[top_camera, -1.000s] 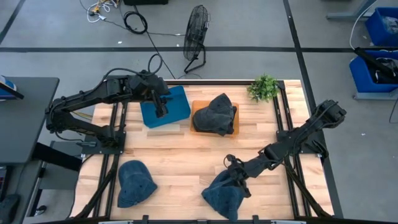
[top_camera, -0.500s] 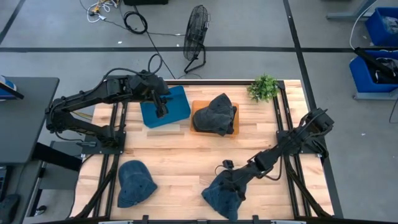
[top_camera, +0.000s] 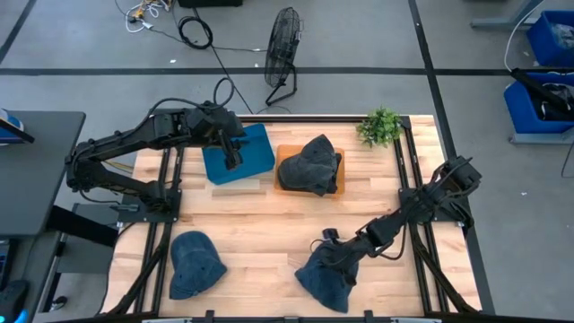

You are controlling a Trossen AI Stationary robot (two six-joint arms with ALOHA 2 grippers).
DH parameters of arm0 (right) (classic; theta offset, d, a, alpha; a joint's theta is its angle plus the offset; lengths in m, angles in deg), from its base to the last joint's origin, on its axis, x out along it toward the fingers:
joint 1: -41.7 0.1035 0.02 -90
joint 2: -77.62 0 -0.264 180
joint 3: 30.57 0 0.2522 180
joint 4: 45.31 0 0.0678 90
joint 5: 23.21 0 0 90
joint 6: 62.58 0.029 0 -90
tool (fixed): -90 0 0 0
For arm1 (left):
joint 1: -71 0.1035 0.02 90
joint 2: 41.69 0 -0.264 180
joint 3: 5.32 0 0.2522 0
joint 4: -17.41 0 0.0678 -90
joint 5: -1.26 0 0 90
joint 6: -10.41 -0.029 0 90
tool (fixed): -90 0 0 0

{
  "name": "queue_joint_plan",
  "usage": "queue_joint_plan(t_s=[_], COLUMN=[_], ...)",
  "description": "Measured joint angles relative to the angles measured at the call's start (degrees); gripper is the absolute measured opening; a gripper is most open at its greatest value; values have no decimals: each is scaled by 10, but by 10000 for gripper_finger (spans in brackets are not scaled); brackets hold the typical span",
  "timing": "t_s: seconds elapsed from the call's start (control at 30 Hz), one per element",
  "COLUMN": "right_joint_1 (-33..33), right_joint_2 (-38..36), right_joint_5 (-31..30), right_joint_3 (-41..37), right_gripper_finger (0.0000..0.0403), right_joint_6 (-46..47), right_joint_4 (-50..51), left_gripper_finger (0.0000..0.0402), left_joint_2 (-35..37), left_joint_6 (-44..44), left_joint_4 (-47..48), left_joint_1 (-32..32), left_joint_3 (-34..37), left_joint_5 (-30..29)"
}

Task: Pick & Place hat
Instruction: Put the right blue cap into the blue bin

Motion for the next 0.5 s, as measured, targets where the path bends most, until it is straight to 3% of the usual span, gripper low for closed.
queue_joint_plan(t_s=[0.17, 0.37, 0.5], right_joint_1=[-23, -92, -161], right_joint_2=[-23, -51, -51], right_joint_5=[33, 25, 34], right_joint_3=[36, 160, 232], right_gripper_finger=[7, 5, 5], right_joint_6=[-91, -248, -338], right_joint_4=[46, 213, 298], left_gripper_finger=[115, 115, 115], left_joint_2=[0, 0, 0], left_joint_6=[0, 0, 28], left_joint_4=[0, 0, 0], left_joint_1=[0, 0, 0], left_joint_3=[0, 0, 0], left_joint_5=[0, 5, 48])
